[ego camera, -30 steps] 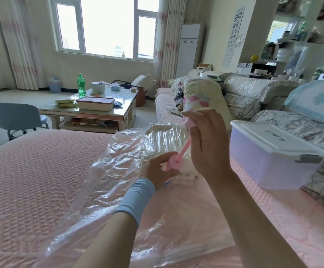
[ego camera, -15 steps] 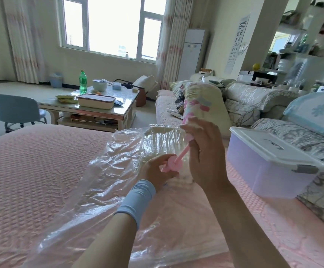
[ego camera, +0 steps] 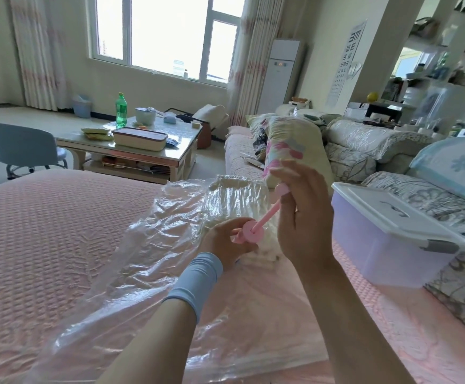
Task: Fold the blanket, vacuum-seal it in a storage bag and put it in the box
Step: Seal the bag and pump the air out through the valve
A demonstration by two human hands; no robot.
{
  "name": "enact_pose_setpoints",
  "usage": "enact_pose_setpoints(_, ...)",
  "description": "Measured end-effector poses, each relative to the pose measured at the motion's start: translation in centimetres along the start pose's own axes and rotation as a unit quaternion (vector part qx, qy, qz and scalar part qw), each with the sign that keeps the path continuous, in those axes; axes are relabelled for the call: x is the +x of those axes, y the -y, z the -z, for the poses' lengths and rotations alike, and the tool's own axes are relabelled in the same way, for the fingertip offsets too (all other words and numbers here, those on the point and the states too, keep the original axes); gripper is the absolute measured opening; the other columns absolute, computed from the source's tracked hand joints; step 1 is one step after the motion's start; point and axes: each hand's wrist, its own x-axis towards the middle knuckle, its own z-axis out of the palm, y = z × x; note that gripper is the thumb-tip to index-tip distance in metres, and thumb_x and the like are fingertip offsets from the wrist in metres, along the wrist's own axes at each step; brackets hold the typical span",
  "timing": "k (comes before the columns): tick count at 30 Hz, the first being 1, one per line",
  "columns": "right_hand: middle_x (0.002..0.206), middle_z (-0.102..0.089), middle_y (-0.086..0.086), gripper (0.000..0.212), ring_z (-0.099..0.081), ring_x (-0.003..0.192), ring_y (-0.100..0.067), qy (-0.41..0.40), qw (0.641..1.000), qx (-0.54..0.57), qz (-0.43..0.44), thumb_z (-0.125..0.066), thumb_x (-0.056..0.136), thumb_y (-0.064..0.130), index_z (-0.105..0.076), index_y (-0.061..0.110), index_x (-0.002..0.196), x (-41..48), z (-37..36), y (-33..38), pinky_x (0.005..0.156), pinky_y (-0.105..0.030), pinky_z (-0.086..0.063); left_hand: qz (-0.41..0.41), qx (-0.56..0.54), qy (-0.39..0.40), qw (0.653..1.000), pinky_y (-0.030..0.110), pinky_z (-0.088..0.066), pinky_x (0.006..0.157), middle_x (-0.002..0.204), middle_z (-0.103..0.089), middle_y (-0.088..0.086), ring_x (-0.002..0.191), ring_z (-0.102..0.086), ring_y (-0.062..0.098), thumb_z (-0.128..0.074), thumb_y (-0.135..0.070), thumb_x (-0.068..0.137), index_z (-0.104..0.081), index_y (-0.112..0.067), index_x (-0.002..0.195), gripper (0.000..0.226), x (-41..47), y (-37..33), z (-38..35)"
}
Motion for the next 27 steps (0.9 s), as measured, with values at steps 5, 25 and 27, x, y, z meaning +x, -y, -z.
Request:
enact_pose_setpoints(5,0.131,-0.06,-0.009,0.04,-0.052,0.124,-0.024,0.148,0.985,-0.004,-0.084,-0.051,0.09,-0.006,-0.065,0.006,0.125,-4.4,-2.2,-0.3,0.109,-0.037,-0.041,-0.01,0.004,0.007,1.0,0.027,-0.055,0.085,0.089,-0.07,-0.029,0.09,-0.064,-0.011,-0.077,-0.046,0.051,-0.063,-0.06,0.099,0.052,-0.1,0.2,-0.2)
enact_pose_setpoints(25,0.138,-0.059,-0.005,0.04,-0.051,0.129,-0.023,0.248,0.96,-0.013,-0.132,-0.051,0.096,0.008,-0.063,0.012,0.133,-5.6,-2.4,0.0,0.11,-0.042,-0.044,-0.016,-0.002,0.013,1.0,0.022,-0.056,0.08,0.088,-0.063,-0.041,0.086,-0.062,-0.016,-0.067,-0.053,0.053,-0.056,-0.067,0.104,0.054,-0.7,0.1,-0.4)
enact_pose_setpoints(27,0.136,-0.06,-0.005,0.04,-0.052,0.125,-0.022,0.185,0.98,-0.016,-0.071,-0.045,0.093,0.009,-0.066,0.012,0.127,-4.0,-1.8,0.4,0.107,-0.034,-0.044,-0.008,-0.018,0.005,1.0,0.03,-0.057,0.084,0.091,-0.068,-0.031,0.089,-0.064,-0.01,-0.074,-0.05,0.051,-0.06,-0.066,0.099,0.053,-0.4,0.5,-0.3)
